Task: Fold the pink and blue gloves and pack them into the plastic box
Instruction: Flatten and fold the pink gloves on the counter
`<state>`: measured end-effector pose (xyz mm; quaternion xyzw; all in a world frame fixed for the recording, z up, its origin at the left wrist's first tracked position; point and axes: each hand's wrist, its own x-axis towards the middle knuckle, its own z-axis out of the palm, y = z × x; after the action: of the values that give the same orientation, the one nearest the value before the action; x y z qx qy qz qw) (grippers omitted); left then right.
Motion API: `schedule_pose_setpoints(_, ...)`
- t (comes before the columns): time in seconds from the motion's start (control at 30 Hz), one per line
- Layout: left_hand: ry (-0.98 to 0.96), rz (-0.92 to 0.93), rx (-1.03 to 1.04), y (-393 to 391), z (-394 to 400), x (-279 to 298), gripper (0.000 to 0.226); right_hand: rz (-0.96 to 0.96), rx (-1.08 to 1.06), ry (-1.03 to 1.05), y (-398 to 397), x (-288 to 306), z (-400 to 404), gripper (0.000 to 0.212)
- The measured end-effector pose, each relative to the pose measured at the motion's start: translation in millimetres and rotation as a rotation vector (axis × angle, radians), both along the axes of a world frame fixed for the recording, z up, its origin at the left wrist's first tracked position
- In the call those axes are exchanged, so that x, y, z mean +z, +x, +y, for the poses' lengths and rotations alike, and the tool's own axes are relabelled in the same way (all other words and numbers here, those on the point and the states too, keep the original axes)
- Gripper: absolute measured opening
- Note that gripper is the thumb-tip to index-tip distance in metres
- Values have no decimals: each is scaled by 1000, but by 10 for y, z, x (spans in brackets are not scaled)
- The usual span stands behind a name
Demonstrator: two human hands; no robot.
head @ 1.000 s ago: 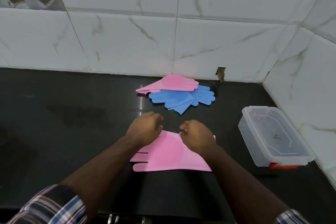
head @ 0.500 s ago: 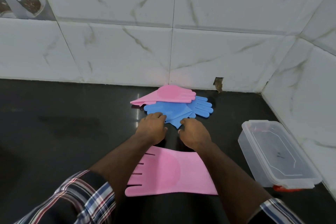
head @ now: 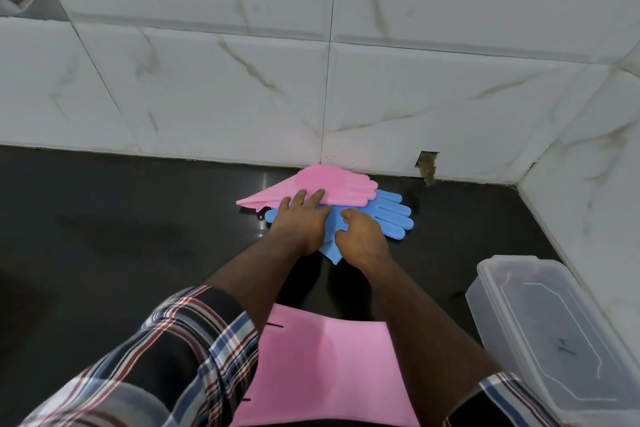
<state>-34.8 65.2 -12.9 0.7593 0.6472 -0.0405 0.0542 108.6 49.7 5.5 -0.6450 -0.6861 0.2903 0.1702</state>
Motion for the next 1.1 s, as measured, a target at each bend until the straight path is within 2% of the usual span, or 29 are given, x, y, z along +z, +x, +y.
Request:
schedule_pose_setpoints(0.27,-106,12,24,-5,278,4,54,115,-38,-60,79,-143,126,53)
schedule_pose_setpoints(0.4,-1,-87,-5,-59,379,158,50,125,-28,-80,98,-147,153,55)
schedule_pose_setpoints(0.57,113,-319,-64,-98,427,512,45,122,-20,-100,83,-124,160,56)
schedule_pose_setpoints(0.73,259,-442,-242,22,145,860,38,183,-49,-89,119,-91,165,49)
schedule_pose_setpoints(0.83,266,-608,-217,-8,-33,847,29,421,-243,-172,210,-74,103,32)
schedule_pose_setpoints(0.93,197,-696,31,-133,-95,718,28,769,-412,-488,339,-58,-85,17)
schedule_pose_setpoints(1.03,71,-597,125,-212,-170,520,18,952,-514,-619,429,-132,-255,13)
schedule_pose_setpoints(1.1,-25,-481,103,-222,-253,381,25,1024,-570,-652,443,-171,-347,13)
